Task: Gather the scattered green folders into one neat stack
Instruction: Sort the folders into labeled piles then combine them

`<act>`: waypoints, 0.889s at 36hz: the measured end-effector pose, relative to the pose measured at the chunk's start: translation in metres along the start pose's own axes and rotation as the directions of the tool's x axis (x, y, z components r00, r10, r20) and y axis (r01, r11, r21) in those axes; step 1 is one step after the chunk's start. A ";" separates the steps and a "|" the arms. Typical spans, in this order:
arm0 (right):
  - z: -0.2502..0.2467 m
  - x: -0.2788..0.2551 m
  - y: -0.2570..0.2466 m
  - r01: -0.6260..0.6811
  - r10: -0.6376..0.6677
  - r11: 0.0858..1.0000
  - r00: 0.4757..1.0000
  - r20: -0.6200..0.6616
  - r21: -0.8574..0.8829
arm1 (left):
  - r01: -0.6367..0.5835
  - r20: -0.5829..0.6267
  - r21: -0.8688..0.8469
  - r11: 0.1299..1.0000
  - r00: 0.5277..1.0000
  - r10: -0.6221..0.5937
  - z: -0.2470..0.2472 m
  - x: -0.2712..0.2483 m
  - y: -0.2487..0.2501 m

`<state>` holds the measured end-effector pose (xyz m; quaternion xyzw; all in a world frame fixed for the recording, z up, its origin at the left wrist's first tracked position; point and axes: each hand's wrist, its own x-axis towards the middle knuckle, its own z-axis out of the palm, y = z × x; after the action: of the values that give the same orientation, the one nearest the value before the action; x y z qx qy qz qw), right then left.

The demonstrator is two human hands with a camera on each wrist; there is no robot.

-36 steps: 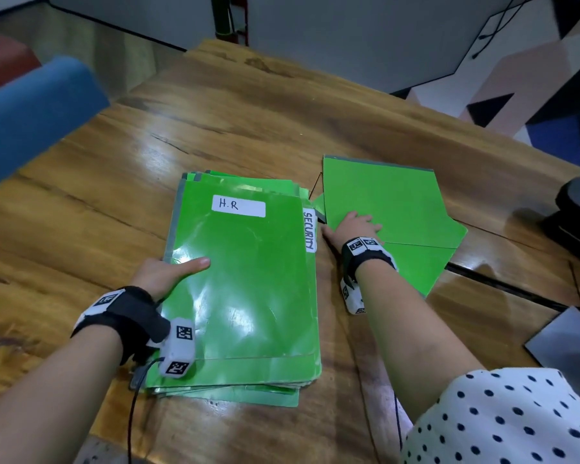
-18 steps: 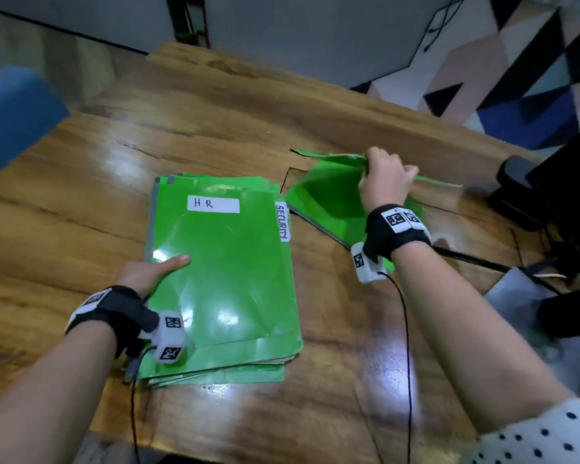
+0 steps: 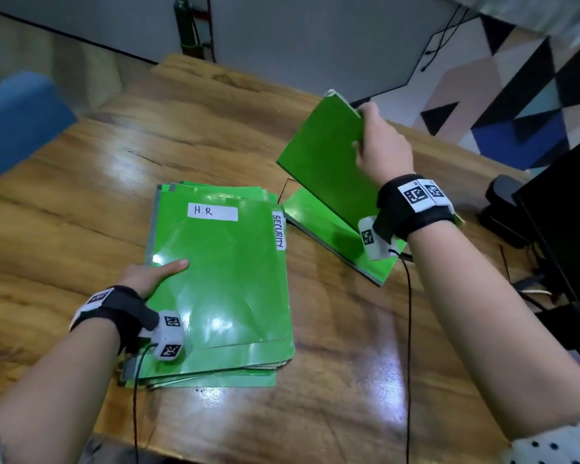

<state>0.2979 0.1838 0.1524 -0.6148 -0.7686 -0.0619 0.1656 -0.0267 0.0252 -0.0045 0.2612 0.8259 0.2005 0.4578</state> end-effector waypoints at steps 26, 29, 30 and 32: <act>0.071 0.034 0.107 -0.386 0.382 0.919 0.922 -0.055 -0.082 | 0.048 -0.031 0.128 0.991 0.999 -0.044 0.007 0.003 0.008; 0.073 0.035 0.112 -0.412 0.411 0.909 0.911 -0.028 -0.057 | 0.065 -0.029 0.133 0.989 0.998 -0.062 0.006 0.002 0.011; 0.077 0.033 0.113 -0.422 0.422 0.905 0.906 -0.010 -0.048 | 0.070 -0.026 0.133 0.989 0.997 -0.068 0.006 0.002 0.012; 0.092 0.029 0.118 -0.445 0.447 0.894 0.894 0.043 -0.040 | 0.072 -0.025 0.140 0.988 0.997 -0.069 0.006 0.002 0.012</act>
<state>0.3897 0.2660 0.0628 -0.7784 -0.6102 -0.0178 0.1466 -0.0193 0.0365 -0.0019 0.2613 0.8512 0.1280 0.4368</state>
